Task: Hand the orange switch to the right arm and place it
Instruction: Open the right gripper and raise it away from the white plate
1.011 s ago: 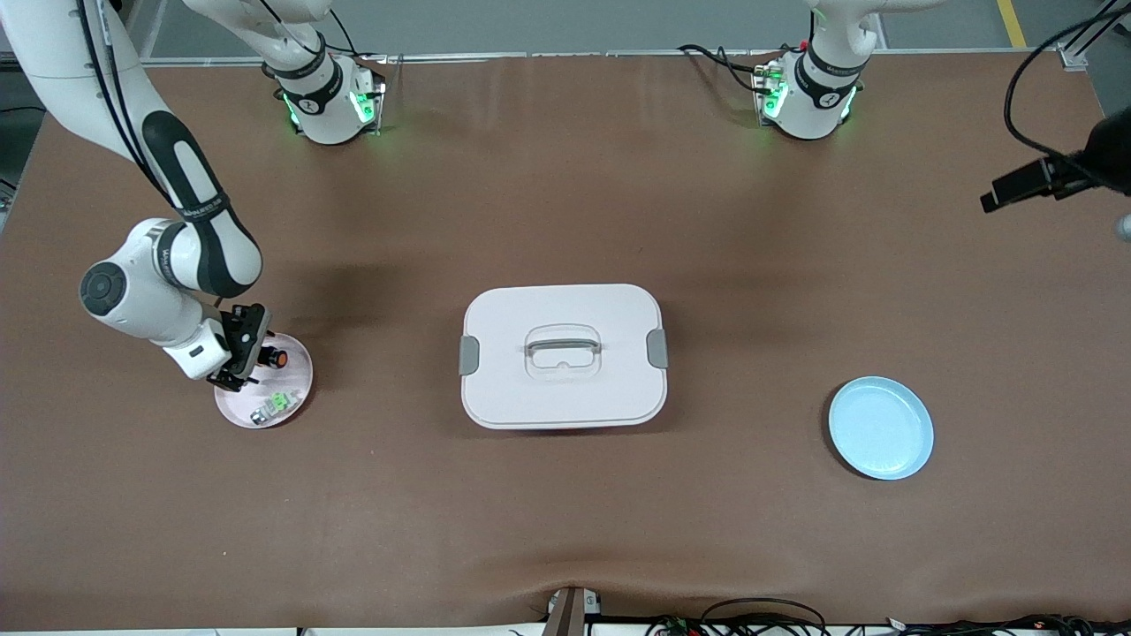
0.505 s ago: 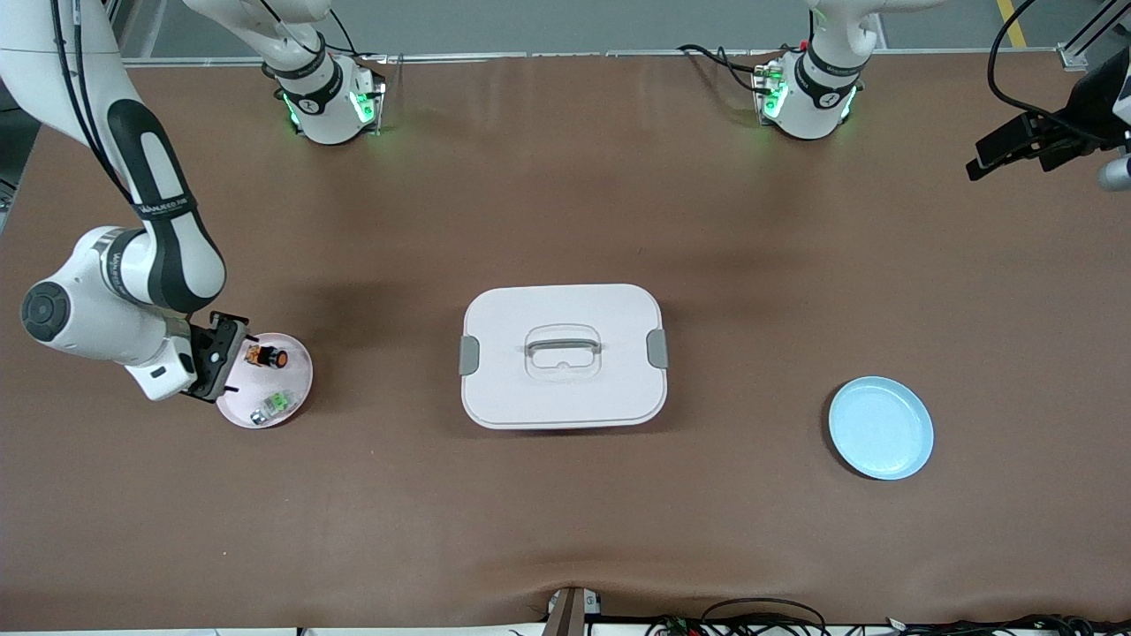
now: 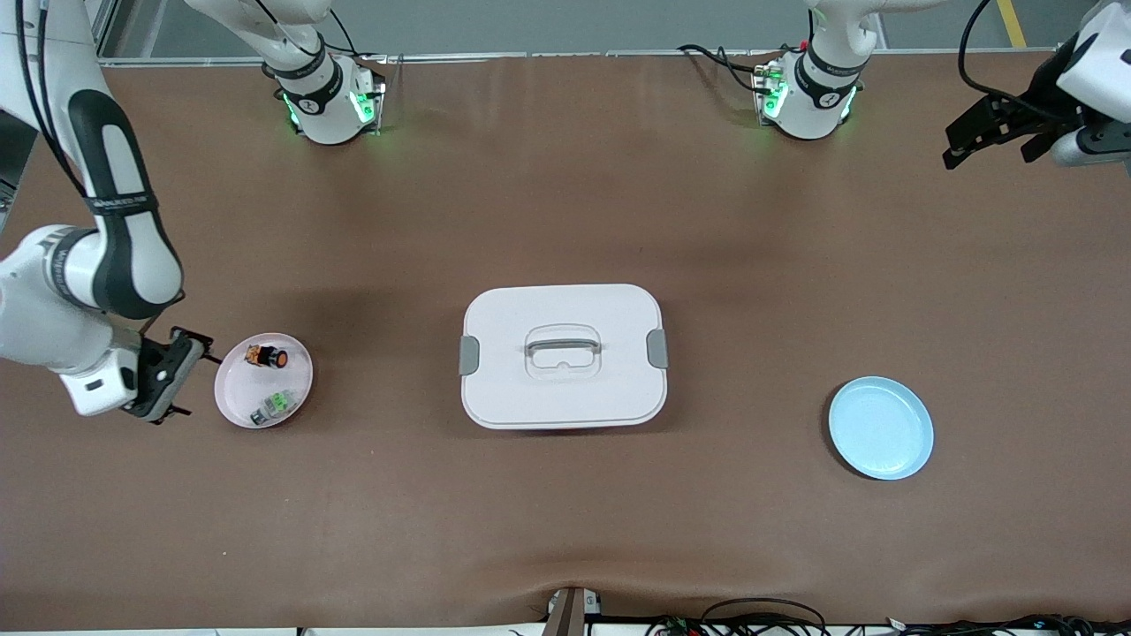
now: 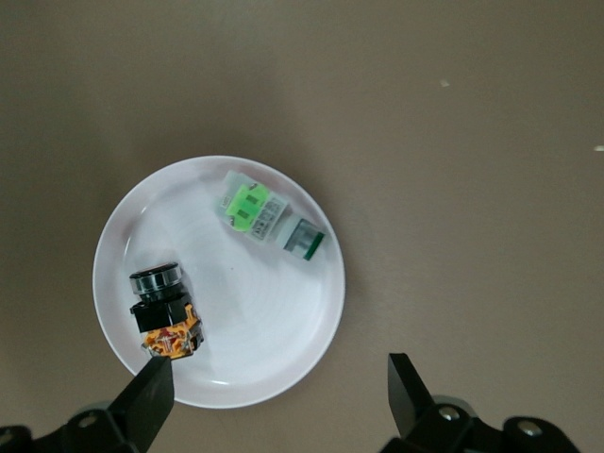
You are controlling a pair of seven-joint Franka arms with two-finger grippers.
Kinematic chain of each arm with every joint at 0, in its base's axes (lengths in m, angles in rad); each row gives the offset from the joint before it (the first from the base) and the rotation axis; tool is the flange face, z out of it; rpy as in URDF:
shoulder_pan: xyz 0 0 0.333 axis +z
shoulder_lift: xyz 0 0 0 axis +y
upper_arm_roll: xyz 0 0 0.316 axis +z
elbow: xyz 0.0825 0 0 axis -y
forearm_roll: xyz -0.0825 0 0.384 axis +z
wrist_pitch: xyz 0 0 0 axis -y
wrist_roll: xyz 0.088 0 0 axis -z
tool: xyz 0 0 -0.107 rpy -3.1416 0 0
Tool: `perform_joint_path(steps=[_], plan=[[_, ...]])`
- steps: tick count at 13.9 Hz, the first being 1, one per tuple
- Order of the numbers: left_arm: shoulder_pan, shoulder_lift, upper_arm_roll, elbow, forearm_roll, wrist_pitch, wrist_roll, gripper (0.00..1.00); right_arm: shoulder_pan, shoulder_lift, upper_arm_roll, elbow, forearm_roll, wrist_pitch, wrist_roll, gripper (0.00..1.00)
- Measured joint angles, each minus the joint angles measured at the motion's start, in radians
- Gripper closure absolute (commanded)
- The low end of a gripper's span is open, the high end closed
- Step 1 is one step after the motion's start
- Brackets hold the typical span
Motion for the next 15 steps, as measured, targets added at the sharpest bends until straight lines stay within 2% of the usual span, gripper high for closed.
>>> perform_joint_path(steps=[3, 10, 13, 15], plan=[[0.007, 0.057, 0.002, 0.047, 0.008, 0.028, 0.002, 0.0, -0.004, -0.002, 0.001, 0.136, -0.002, -0.172, 0.192, 0.0], [-0.007, 0.187, -0.007, 0.244, 0.015, 0.07, 0.042, 0.0, 0.009, 0.008, 0.008, 0.293, -0.029, -0.263, 0.526, 0.0], [-0.005, 0.243, -0.007, 0.281, 0.016, 0.113, 0.053, 0.0, 0.008, 0.013, 0.007, 0.344, -0.057, -0.317, 0.77, 0.0], [0.005, 0.266, -0.005, 0.289, 0.016, 0.124, 0.083, 0.0, 0.007, 0.013, 0.006, 0.385, -0.099, -0.342, 0.863, 0.0]])
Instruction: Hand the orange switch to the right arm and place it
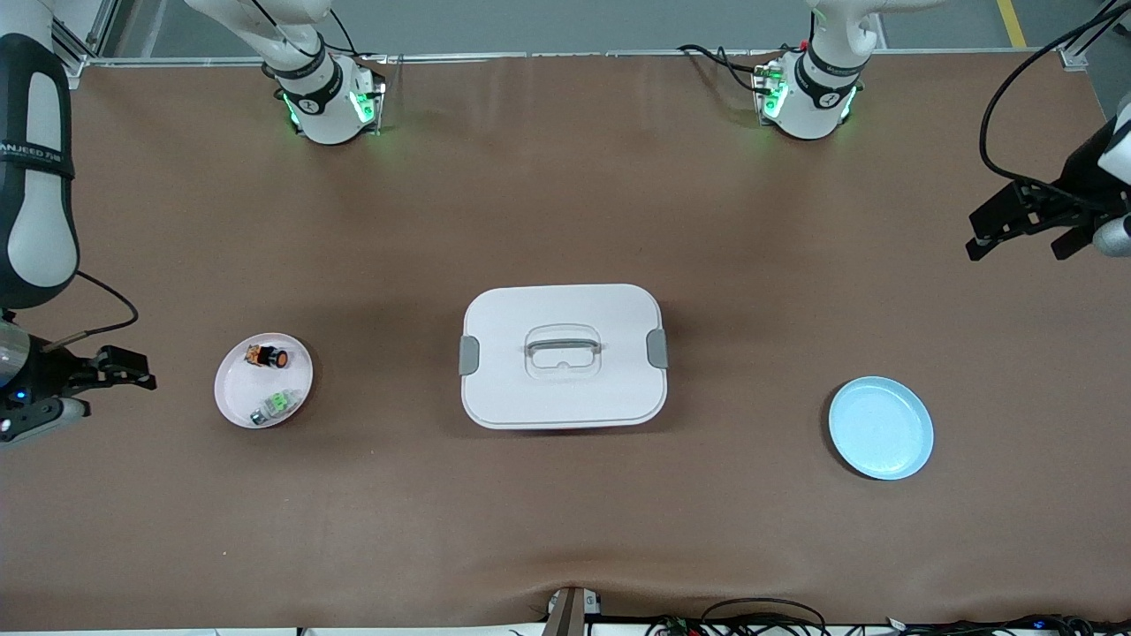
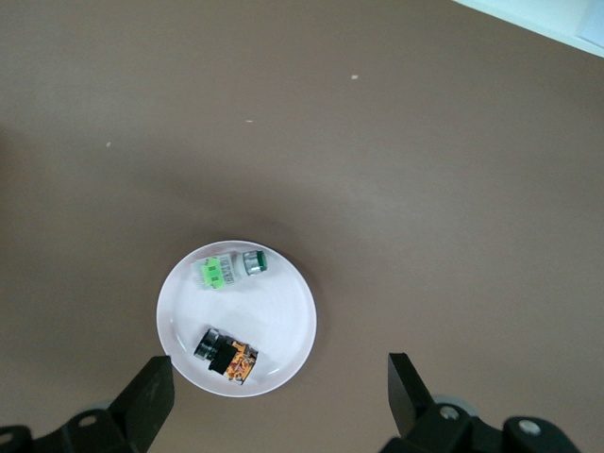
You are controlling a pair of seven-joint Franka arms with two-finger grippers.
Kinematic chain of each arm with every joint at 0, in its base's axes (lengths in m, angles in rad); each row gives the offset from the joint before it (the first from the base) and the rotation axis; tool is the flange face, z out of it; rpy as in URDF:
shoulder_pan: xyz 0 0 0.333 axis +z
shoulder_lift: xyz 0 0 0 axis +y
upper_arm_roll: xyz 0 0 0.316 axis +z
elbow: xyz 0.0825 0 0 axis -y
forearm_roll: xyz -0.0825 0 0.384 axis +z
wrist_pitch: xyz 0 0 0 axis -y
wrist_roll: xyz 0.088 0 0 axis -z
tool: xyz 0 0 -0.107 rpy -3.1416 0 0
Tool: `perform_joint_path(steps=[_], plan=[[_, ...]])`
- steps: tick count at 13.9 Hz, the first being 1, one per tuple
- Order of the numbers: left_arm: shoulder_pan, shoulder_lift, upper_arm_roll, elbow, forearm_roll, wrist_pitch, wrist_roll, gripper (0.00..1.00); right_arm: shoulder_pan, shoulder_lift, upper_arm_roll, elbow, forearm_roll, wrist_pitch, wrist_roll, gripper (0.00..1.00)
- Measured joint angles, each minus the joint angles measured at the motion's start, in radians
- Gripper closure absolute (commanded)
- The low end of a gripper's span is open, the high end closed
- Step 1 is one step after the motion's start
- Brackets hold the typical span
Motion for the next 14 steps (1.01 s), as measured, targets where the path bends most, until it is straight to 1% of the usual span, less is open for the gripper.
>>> perform_joint_path(steps=[3, 5, 9, 11, 14], plan=[[0.014, 0.007, 0.001, -0.005, 0.0, 0.0, 0.01, 0.0, -0.003, 0.0, -0.004, 0.069, -0.017, -0.015, 0.042, 0.0], [0.016, 0.002, 0.001, -0.021, 0.0, -0.001, 0.01, 0.0, -0.013, 0.0, -0.01, 0.113, -0.013, -0.022, 0.104, 0.0], [0.016, -0.038, 0.0, -0.094, 0.0, 0.032, 0.01, 0.0, -0.039, -0.005, -0.011, 0.135, 0.015, -0.035, 0.295, 0.0], [0.015, -0.064, 0.0, -0.133, 0.0, 0.06, 0.01, 0.0, -0.038, -0.014, -0.009, 0.145, 0.011, -0.071, 0.363, 0.0], [0.012, -0.07, -0.001, -0.138, 0.0, 0.073, 0.01, 0.0, -0.024, -0.035, -0.005, 0.148, 0.002, -0.188, 0.386, 0.0]])
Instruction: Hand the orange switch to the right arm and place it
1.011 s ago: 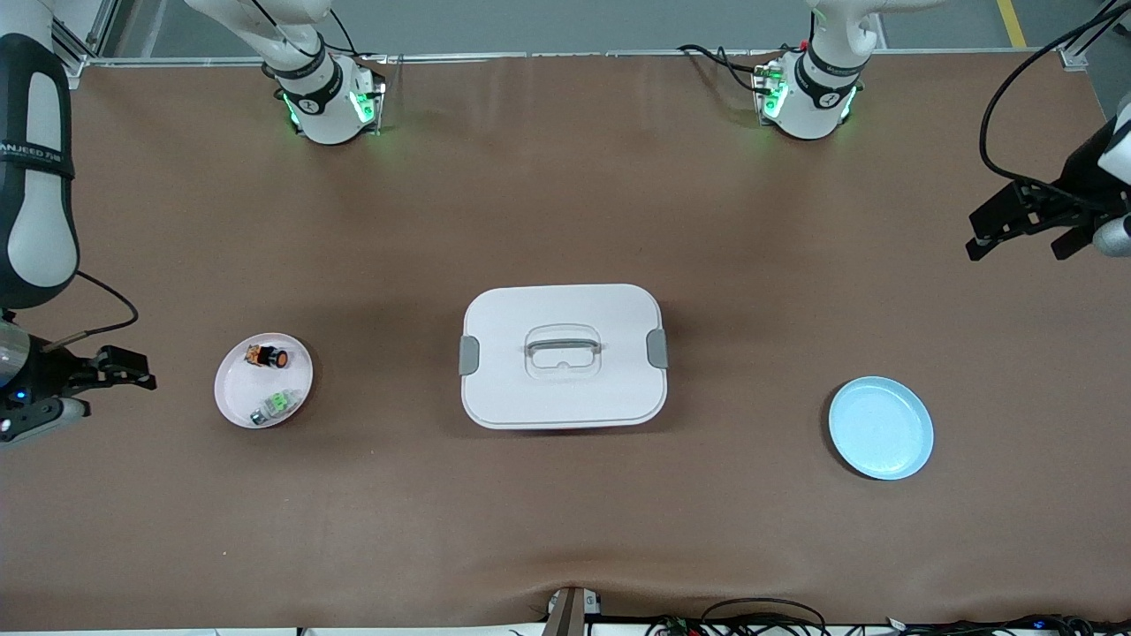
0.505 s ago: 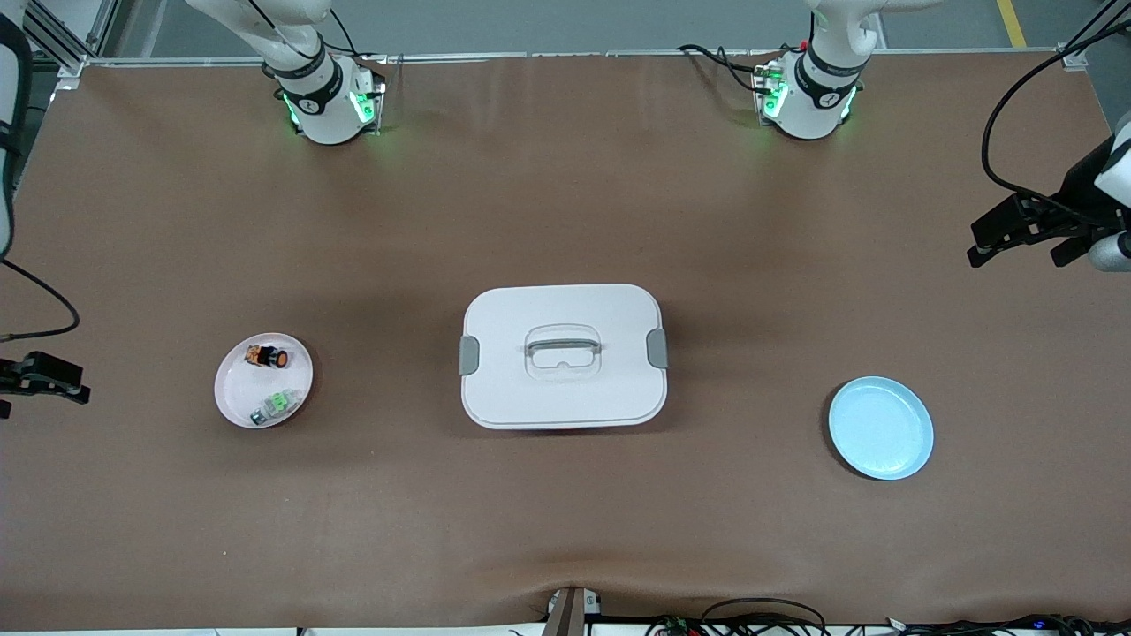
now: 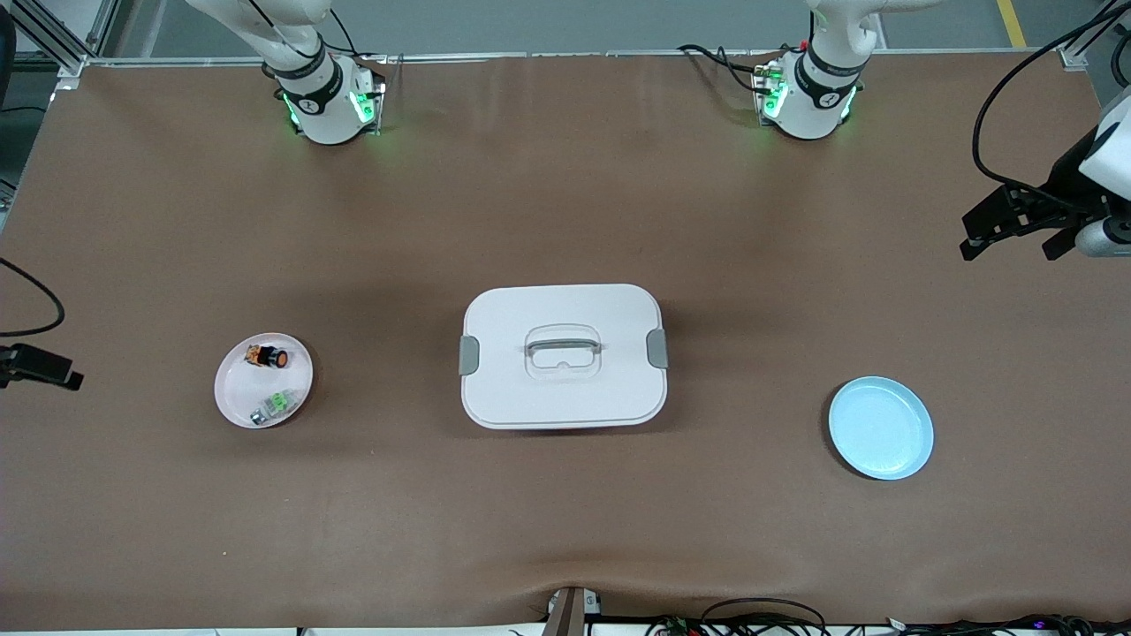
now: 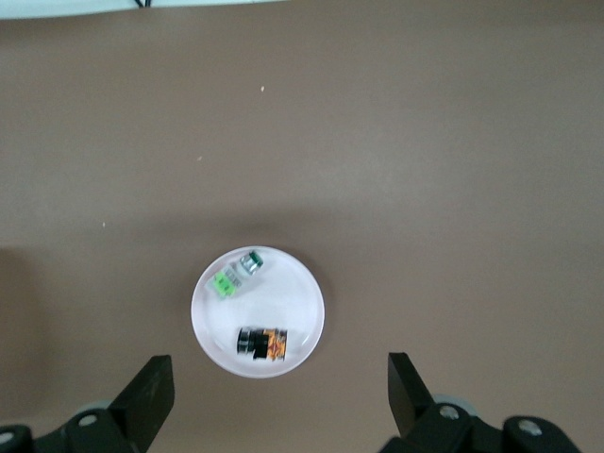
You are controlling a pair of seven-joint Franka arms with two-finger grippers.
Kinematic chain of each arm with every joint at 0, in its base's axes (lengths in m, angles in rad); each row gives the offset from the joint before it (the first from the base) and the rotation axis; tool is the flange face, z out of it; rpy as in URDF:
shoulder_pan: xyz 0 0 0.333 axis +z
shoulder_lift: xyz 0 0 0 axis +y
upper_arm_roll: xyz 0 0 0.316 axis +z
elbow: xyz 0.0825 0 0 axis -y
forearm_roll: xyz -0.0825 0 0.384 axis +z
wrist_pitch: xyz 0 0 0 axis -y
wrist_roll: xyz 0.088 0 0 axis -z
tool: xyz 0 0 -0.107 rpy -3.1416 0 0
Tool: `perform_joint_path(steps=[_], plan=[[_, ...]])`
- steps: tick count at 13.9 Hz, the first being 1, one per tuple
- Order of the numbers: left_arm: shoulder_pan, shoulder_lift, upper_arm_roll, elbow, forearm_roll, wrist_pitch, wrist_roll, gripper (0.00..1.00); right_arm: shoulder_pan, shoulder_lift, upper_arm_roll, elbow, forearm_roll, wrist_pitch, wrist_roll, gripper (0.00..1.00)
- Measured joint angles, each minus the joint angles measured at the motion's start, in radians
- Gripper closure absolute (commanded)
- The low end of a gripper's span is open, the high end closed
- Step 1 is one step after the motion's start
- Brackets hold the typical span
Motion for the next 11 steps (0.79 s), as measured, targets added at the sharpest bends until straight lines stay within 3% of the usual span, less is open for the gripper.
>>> perform_joint_path(steps=[4, 8, 11], plan=[[-0.004, 0.021, -0.001, 0.013, 0.0, 0.011, 0.0, 0.0, 0.001, -0.028, -0.001, 0.001, 0.011, -0.032, 0.01, 0.0], [-0.004, 0.045, -0.002, 0.019, 0.0, -0.028, 0.0, 0.0, -0.011, -0.071, -0.007, 0.003, 0.011, -0.216, 0.011, 0.0], [-0.003, 0.047, -0.002, 0.032, 0.0, -0.071, 0.0, 0.0, -0.033, -0.088, -0.008, 0.006, 0.012, -0.225, 0.011, 0.0]])
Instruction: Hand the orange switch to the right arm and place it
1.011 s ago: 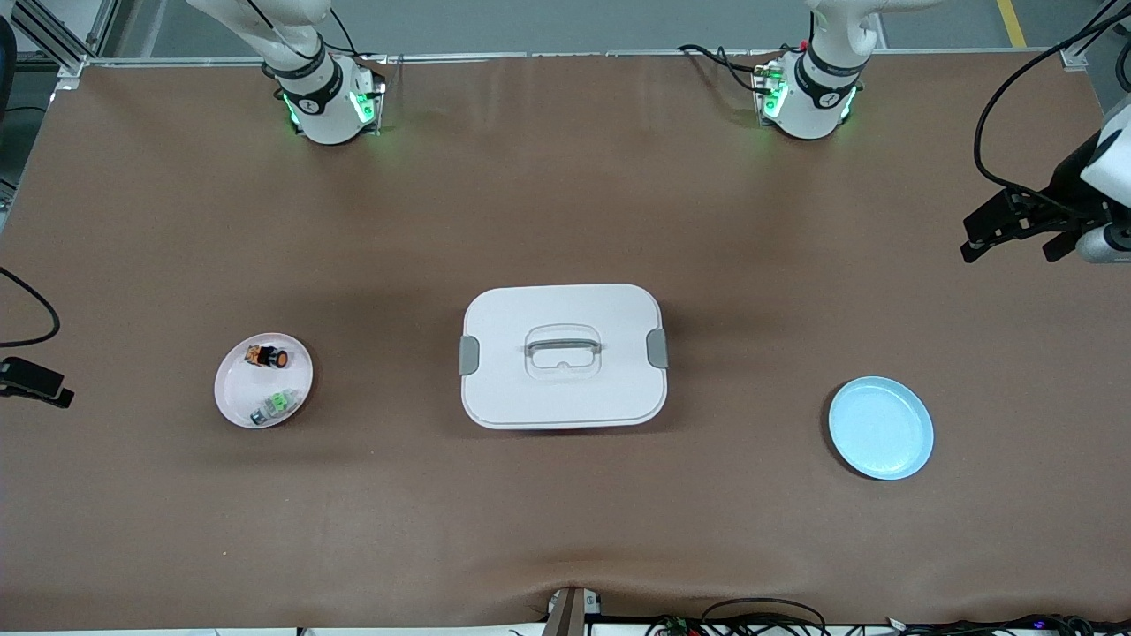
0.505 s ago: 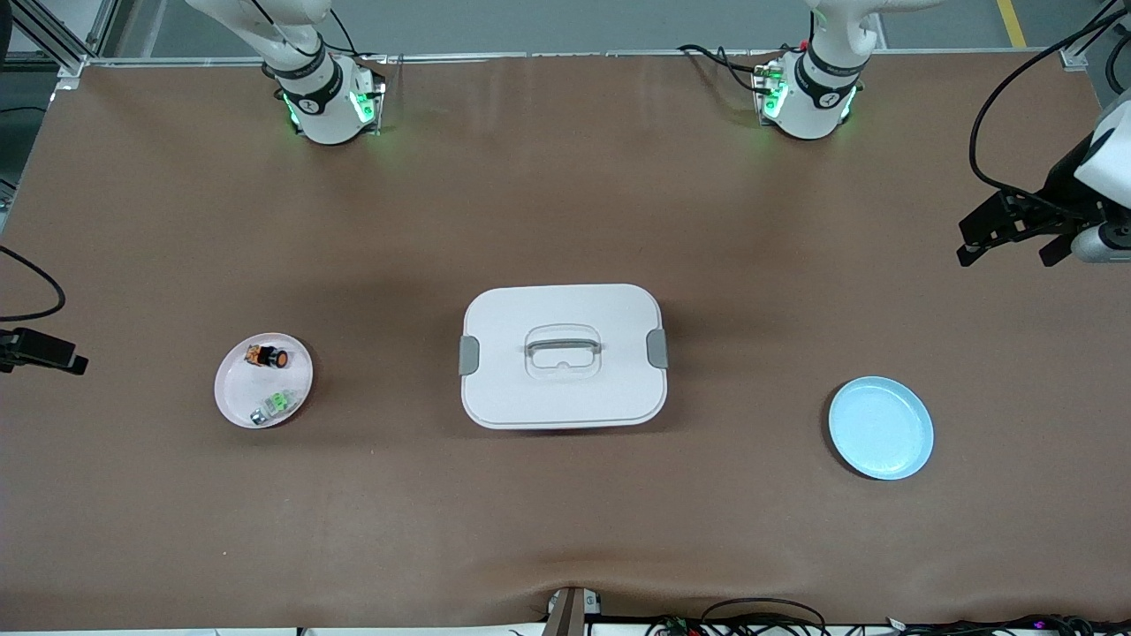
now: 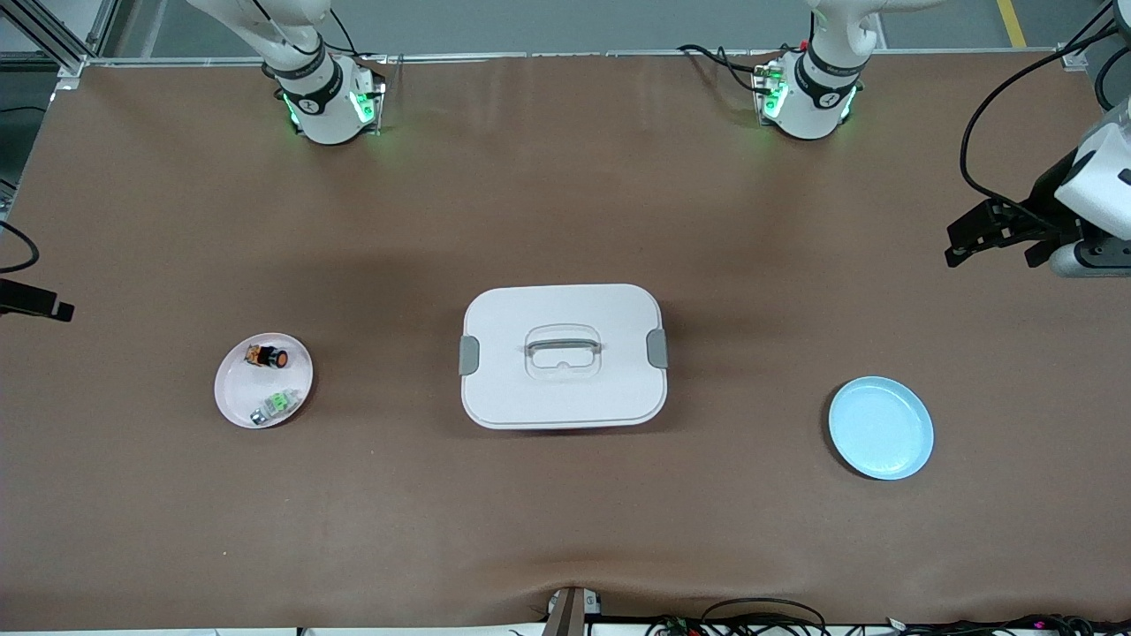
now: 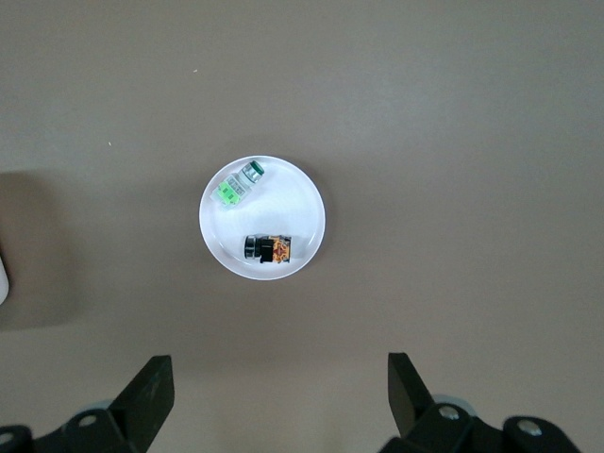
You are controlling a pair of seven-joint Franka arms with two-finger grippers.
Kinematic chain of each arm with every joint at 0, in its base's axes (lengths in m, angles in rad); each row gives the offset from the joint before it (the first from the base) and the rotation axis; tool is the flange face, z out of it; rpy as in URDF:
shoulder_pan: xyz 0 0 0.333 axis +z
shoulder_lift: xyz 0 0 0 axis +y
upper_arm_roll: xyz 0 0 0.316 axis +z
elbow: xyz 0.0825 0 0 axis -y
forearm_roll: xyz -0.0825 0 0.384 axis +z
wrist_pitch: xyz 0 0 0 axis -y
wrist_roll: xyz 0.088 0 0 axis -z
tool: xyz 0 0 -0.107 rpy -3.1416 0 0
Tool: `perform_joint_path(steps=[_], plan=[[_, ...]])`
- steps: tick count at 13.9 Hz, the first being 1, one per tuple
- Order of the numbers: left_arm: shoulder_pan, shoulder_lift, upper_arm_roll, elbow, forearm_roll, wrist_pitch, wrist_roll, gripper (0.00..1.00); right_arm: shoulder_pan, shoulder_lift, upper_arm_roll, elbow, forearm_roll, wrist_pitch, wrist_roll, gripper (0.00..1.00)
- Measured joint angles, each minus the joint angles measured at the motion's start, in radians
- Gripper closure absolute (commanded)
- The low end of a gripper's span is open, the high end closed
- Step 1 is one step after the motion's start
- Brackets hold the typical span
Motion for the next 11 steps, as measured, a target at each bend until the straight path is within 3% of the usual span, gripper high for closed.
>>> perform_joint_path(steps=[5, 9, 11], plan=[[0.002, 0.009, 0.0, 0.022, 0.0, -0.033, 0.0, 0.0, 0.011, -0.081, 0.009, 0.001, 0.0, -0.064, 0.0, 0.0], [0.004, 0.012, 0.001, 0.024, 0.0, -0.033, 0.0, 0.0, 0.016, -0.086, 0.006, -0.005, 0.0, -0.097, -0.001, 0.0], [0.004, 0.014, 0.001, 0.024, 0.0, -0.034, 0.0, 0.0, 0.074, -0.088, -0.039, -0.012, 0.0, -0.102, -0.001, 0.0]])
